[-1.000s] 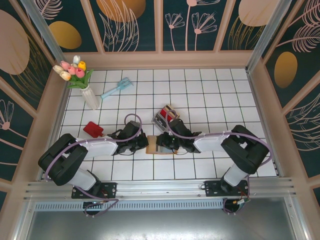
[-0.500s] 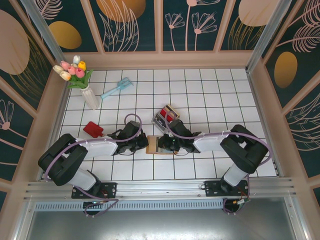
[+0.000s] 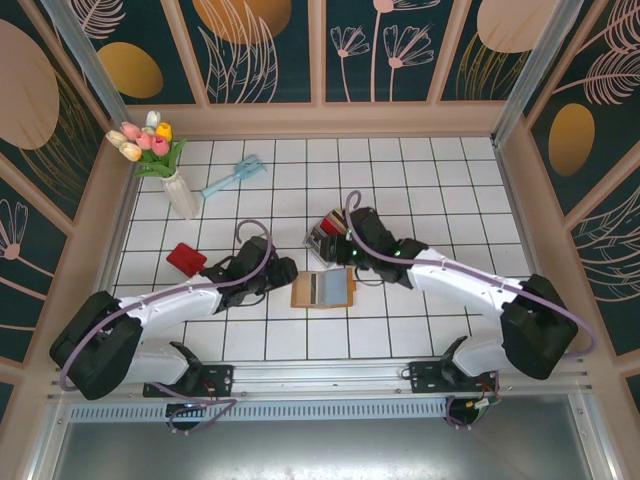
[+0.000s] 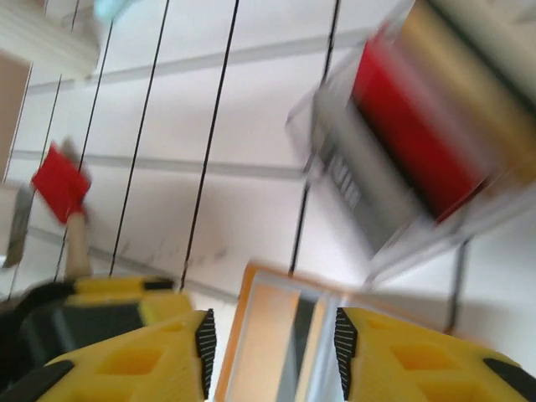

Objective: Put the credit cards into the card holder
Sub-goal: Insert the credit card into the card slot, then pick up the credit card from the storage box.

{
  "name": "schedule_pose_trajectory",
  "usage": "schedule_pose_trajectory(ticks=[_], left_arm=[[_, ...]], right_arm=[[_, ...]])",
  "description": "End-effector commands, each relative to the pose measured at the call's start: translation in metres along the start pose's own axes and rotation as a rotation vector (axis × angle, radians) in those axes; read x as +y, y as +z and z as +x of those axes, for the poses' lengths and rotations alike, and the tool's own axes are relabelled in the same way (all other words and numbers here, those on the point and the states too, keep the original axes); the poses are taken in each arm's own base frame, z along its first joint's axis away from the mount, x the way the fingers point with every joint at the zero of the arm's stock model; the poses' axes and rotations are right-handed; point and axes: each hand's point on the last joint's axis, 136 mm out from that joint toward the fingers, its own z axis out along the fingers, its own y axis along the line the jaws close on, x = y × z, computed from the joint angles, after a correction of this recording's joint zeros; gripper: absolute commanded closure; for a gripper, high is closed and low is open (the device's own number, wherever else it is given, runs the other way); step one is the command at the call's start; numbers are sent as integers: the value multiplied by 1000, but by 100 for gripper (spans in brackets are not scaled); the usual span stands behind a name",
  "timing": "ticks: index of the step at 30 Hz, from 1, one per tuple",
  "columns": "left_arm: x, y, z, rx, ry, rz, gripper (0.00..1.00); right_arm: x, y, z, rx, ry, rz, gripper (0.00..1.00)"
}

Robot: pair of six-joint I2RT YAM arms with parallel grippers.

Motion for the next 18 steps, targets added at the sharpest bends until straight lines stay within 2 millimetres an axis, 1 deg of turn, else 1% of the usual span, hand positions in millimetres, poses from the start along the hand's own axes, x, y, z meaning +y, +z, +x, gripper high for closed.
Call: schedule_pose_trajectory(ticks=[1, 3, 5, 7, 9, 10, 13, 15, 18], left_arm=[[-22, -6, -36, -80, 11, 18, 45], [-30, 2, -50, -68, -14, 49, 38], [-37, 14, -63, -45, -45, 80, 36], [-43, 27, -75, -32, -70, 96, 34], [-48, 40, -81, -7, -88, 111, 34], [-52, 47, -83, 7, -96, 123, 34], [-64, 64, -84, 44, -111, 165, 35], [-56, 78, -77, 75, -121, 142, 35], [-50, 86, -73, 87, -133, 126, 38]], right_arm=[[-54, -7, -29, -15, -128, 230, 49], [-57, -4, -44, -14, -177, 243, 45], [-56, 3, -52, 5, -240, 240, 45], [-49, 16, -53, 47, -299, 207, 48], [-45, 28, -52, 95, -335, 193, 53], [-46, 35, -49, 125, -352, 196, 57], [-49, 52, -48, 164, -370, 221, 59], [-51, 60, -49, 167, -379, 238, 59], [-53, 66, -51, 173, -389, 256, 59]])
